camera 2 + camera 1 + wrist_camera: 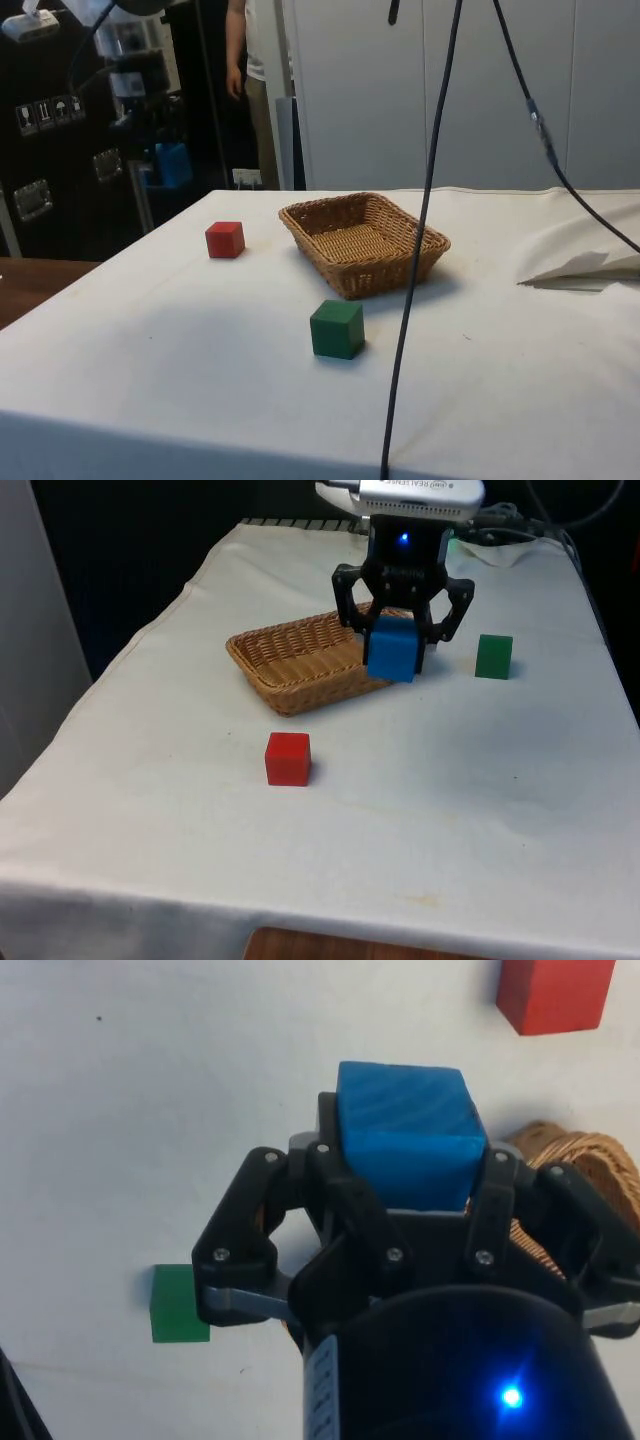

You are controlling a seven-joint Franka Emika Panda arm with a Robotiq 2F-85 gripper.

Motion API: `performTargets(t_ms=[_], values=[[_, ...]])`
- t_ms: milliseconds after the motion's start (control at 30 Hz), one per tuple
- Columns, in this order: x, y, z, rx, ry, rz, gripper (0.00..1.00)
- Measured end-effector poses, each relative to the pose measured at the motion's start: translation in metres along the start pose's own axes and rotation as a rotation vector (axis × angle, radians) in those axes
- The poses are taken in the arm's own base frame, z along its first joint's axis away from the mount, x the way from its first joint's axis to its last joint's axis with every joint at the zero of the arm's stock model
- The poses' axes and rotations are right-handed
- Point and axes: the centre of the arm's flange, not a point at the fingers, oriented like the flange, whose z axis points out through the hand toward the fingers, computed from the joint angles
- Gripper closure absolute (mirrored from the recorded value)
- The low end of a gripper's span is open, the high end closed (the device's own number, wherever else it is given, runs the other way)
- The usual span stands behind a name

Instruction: Pick up the blue cube and place it into the basket.

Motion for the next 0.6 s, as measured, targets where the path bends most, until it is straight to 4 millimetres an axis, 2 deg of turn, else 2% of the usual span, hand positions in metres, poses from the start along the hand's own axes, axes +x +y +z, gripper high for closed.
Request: performTargets(t_ms=[600], values=[[-0.02,0.0,0.0,0.066,0.078,0.022,1.0]])
